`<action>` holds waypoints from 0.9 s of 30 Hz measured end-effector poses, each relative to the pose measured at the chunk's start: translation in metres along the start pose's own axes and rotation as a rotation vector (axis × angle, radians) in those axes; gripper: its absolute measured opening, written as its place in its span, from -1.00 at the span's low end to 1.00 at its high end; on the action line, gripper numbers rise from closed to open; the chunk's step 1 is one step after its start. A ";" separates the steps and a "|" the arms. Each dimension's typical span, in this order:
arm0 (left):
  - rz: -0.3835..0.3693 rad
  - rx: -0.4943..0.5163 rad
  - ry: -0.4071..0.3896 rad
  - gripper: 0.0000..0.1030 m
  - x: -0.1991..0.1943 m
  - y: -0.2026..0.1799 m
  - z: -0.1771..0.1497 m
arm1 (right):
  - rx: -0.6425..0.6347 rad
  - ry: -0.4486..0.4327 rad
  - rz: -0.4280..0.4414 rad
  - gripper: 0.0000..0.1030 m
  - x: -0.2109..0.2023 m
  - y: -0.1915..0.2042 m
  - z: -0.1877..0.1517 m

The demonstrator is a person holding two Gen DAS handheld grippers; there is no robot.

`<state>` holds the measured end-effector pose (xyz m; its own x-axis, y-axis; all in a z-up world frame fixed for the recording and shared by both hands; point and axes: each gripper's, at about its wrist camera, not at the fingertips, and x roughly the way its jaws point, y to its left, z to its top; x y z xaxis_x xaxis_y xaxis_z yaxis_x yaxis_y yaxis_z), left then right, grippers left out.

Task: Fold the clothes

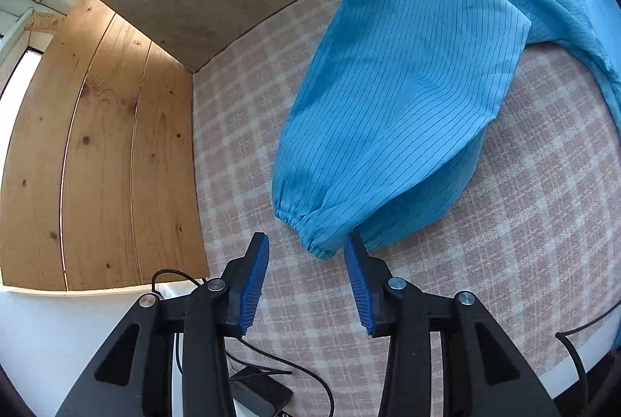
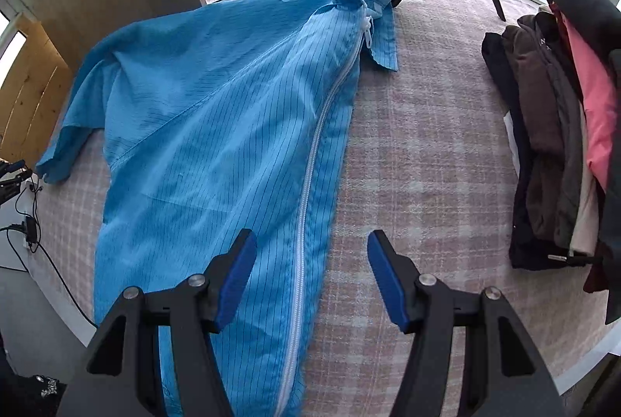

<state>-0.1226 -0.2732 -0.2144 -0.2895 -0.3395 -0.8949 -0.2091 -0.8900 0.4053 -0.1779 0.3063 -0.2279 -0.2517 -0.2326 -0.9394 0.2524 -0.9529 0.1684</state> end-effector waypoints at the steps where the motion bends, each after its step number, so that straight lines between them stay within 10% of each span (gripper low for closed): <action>1: -0.008 -0.009 -0.012 -0.08 -0.007 0.005 -0.005 | 0.014 -0.008 0.027 0.13 0.002 -0.004 0.006; 6: -0.325 -0.164 -0.061 -0.10 -0.023 0.005 0.001 | 0.060 -0.002 0.151 0.14 0.028 -0.008 0.031; 12: -0.676 -0.035 -0.080 -0.02 -0.040 -0.134 0.069 | -0.005 0.066 -0.001 0.14 0.077 0.004 0.049; 17: -0.627 0.083 -0.012 -0.01 -0.025 -0.229 0.122 | -0.014 0.084 -0.017 0.17 0.092 0.002 0.058; 27: -0.490 0.063 0.078 0.08 0.009 -0.280 0.171 | -0.181 0.059 -0.053 0.44 0.102 0.027 0.066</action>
